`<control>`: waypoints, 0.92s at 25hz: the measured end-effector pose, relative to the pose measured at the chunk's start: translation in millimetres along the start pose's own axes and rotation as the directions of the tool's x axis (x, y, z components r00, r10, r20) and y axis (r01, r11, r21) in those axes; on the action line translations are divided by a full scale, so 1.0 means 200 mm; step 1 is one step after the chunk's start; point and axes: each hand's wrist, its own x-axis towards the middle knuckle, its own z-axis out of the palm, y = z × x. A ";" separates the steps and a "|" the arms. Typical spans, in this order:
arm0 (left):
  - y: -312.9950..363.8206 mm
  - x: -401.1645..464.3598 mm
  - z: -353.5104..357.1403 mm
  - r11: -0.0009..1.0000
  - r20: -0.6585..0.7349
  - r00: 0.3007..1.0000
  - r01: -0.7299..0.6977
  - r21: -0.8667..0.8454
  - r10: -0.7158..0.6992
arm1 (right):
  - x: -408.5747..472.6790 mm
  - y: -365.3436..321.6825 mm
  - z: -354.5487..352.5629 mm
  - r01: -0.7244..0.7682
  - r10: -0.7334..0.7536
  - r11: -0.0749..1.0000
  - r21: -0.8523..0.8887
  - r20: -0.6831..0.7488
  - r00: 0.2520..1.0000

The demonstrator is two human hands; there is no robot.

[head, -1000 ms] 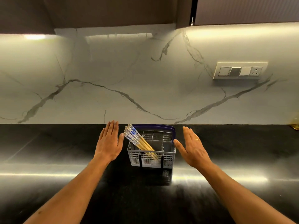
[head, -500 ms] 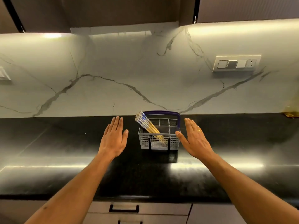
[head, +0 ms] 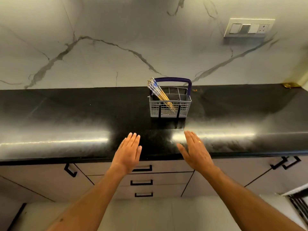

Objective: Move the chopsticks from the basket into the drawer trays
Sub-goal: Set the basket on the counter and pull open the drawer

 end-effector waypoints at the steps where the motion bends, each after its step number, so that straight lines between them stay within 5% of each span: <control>1: 0.01 -0.06 0.04 0.999 -0.009 1.000 -0.012 -0.038 0.011 | -0.05 0.01 0.03 -0.003 0.003 1.000 0.004 0.002 1.000; 6: 0.06 -0.27 0.24 0.989 -0.021 1.000 -0.008 -0.148 0.005 | -0.25 0.06 0.16 0.027 -0.028 0.999 -0.036 -0.028 0.999; 15: 0.11 -0.12 0.48 0.981 0.338 0.922 0.187 0.043 -0.190 | -0.27 0.17 0.42 0.029 -0.022 0.999 -0.041 0.163 0.986; 23: 0.04 0.01 0.73 0.916 0.553 0.730 0.308 0.258 -0.401 | -0.13 0.24 0.55 -0.062 0.094 0.992 -0.110 0.312 0.945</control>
